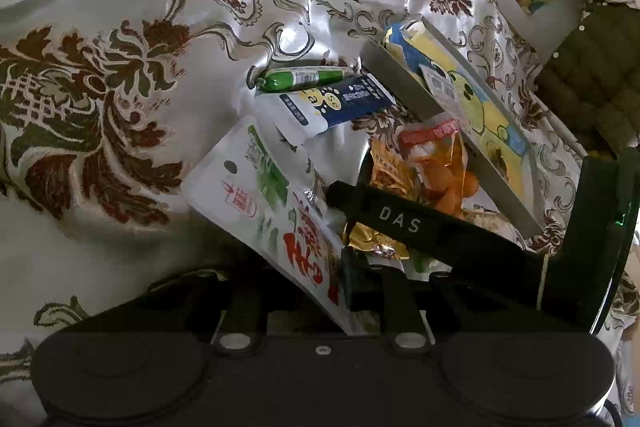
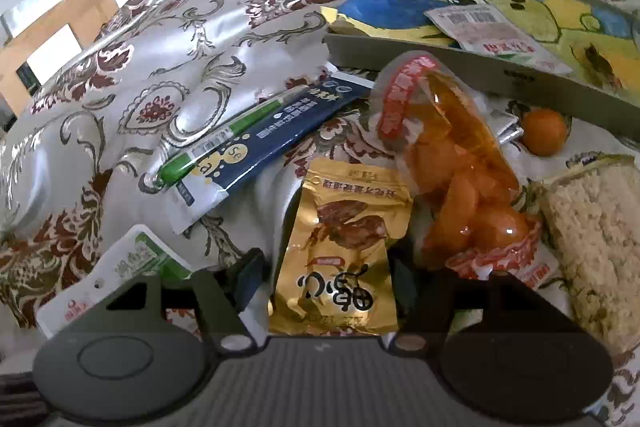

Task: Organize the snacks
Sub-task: 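Grasp the white-green packet with the left tool while the right tool closes on the gold packet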

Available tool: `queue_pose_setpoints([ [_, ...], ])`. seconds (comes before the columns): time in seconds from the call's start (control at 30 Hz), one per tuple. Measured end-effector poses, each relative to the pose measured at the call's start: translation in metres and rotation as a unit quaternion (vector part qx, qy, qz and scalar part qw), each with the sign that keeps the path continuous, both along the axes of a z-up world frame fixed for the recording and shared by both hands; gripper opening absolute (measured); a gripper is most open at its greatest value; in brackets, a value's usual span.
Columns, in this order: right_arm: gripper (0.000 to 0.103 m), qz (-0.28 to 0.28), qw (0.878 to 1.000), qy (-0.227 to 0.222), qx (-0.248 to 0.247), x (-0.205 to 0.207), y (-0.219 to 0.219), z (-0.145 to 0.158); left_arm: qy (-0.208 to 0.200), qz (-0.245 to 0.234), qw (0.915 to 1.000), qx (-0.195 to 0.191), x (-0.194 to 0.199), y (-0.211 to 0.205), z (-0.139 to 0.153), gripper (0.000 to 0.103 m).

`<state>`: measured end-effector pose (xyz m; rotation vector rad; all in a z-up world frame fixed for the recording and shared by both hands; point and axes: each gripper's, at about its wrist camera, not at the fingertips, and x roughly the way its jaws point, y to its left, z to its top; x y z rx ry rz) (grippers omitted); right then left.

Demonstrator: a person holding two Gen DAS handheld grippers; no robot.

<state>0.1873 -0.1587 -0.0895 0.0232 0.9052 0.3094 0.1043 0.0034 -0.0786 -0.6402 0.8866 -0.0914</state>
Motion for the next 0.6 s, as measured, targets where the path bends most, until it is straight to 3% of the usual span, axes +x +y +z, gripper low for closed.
queue_pose_setpoints([
  [0.13, 0.06, -0.007, 1.0, 0.003, -0.001, -0.002, -0.003, 0.003, -0.001, -0.004, 1.0, -0.001, -0.001, 0.0, 0.001, 0.017],
  [0.6, 0.062, -0.005, 0.999, 0.02, -0.031, -0.014, -0.007, 0.004, -0.001, 0.0, 0.9999, 0.016, -0.003, 0.001, 0.001, 0.016],
])
